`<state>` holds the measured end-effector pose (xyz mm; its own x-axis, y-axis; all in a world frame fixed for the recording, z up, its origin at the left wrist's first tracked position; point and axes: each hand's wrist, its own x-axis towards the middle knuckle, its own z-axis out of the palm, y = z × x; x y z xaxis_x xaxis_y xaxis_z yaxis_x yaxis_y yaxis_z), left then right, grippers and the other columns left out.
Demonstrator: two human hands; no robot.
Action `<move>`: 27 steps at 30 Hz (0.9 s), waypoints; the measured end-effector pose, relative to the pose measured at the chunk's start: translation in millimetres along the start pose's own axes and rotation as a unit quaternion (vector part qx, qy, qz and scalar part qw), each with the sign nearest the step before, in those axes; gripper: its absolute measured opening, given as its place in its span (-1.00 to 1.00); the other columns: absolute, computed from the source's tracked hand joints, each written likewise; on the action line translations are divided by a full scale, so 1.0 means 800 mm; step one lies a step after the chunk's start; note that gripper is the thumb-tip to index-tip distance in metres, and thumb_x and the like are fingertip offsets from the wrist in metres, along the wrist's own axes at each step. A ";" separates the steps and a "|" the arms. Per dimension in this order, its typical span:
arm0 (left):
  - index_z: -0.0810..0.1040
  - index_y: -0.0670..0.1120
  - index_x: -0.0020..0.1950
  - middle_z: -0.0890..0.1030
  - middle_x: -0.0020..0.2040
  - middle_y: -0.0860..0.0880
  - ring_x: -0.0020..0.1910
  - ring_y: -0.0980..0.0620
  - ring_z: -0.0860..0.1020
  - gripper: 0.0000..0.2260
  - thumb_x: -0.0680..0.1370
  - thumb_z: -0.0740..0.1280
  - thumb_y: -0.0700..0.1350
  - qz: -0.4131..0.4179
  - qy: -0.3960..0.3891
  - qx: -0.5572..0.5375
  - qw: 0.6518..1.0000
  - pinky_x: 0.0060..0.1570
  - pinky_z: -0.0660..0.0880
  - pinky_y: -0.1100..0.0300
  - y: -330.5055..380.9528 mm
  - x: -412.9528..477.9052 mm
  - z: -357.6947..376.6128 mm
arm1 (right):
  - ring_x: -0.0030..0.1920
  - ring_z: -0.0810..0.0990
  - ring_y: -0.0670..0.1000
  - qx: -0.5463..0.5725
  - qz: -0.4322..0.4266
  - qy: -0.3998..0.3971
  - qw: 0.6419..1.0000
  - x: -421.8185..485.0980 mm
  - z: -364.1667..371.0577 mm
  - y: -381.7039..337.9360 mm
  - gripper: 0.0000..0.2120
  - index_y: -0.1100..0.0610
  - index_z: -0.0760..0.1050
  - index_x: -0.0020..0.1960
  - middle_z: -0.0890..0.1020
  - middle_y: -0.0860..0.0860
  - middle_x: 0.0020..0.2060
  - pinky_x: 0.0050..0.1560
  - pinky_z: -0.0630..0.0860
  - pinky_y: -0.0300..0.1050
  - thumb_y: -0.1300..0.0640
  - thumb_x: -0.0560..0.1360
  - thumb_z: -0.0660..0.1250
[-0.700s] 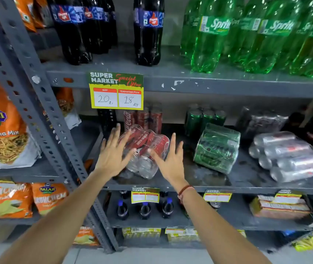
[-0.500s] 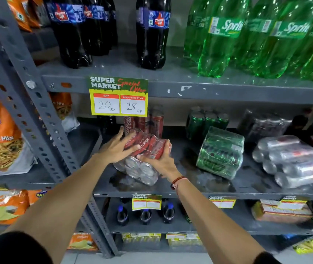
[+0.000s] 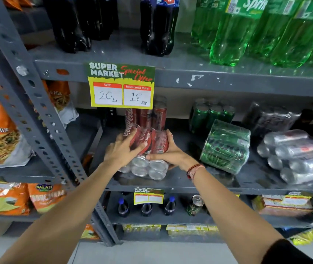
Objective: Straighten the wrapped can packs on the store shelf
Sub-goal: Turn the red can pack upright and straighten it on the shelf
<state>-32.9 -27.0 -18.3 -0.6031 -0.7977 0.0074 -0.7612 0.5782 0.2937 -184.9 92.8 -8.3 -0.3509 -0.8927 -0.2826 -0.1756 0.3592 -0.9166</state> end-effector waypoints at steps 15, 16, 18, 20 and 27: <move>-0.29 0.09 0.50 -0.15 0.48 -0.41 0.49 -0.29 0.12 -0.27 0.54 0.18 0.11 0.207 0.222 -0.174 0.937 0.37 0.26 -0.10 -0.026 -0.069 0.087 | 0.42 0.33 0.16 -0.231 -0.229 0.195 0.925 -0.034 0.042 0.075 0.18 -0.48 -0.43 0.32 -0.13 0.03 0.56 0.31 0.38 0.05 -0.09 0.27 0.54; -0.30 0.11 0.50 -0.17 0.47 -0.42 0.48 -0.30 0.14 -0.27 0.55 0.18 0.09 0.209 0.217 -0.172 0.938 0.37 0.26 -0.09 -0.028 -0.069 0.090 | 0.43 0.31 0.15 -0.229 -0.232 0.198 0.924 -0.031 0.043 0.081 0.17 -0.47 -0.43 0.32 -0.15 0.03 0.56 0.31 0.37 0.02 -0.07 0.30 0.54; -0.32 0.11 0.49 -0.18 0.47 -0.42 0.43 -0.34 0.23 -0.28 0.55 0.15 0.12 0.204 0.201 -0.156 0.945 0.31 0.34 -0.10 -0.036 -0.069 0.095 | 0.46 0.27 0.11 -0.235 -0.243 0.193 0.921 -0.028 0.042 0.094 0.15 -0.46 -0.42 0.34 -0.20 -0.05 0.54 0.33 0.35 0.01 -0.01 0.34 0.52; -0.36 0.09 0.47 -0.13 0.48 -0.44 0.29 -0.40 0.41 -0.29 0.54 0.07 0.19 0.171 0.172 -0.111 0.964 0.14 0.51 -0.14 -0.045 -0.073 0.097 | 0.45 0.28 0.11 -0.259 -0.257 0.178 0.914 -0.030 0.040 0.107 0.11 -0.45 -0.39 0.36 -0.27 -0.14 0.50 0.31 0.40 0.05 0.05 0.38 0.49; -0.08 0.04 0.53 -0.07 0.55 -0.25 0.40 -0.21 0.34 -0.34 0.55 0.21 0.06 0.154 0.188 -0.128 0.961 0.06 0.54 -0.12 -0.046 -0.103 0.071 | 0.42 0.28 -0.06 -0.245 -0.346 0.221 0.878 -0.042 0.020 0.103 -0.23 -0.24 -0.08 0.50 -0.02 0.04 0.55 0.10 0.52 -0.24 -0.22 0.45 0.30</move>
<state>31.5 27.4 -84.4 -0.6251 -0.6282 0.4633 -0.4466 0.7746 0.4478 -172.8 148.1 -79.3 -0.3081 -0.7896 0.5306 -0.8240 -0.0573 -0.5637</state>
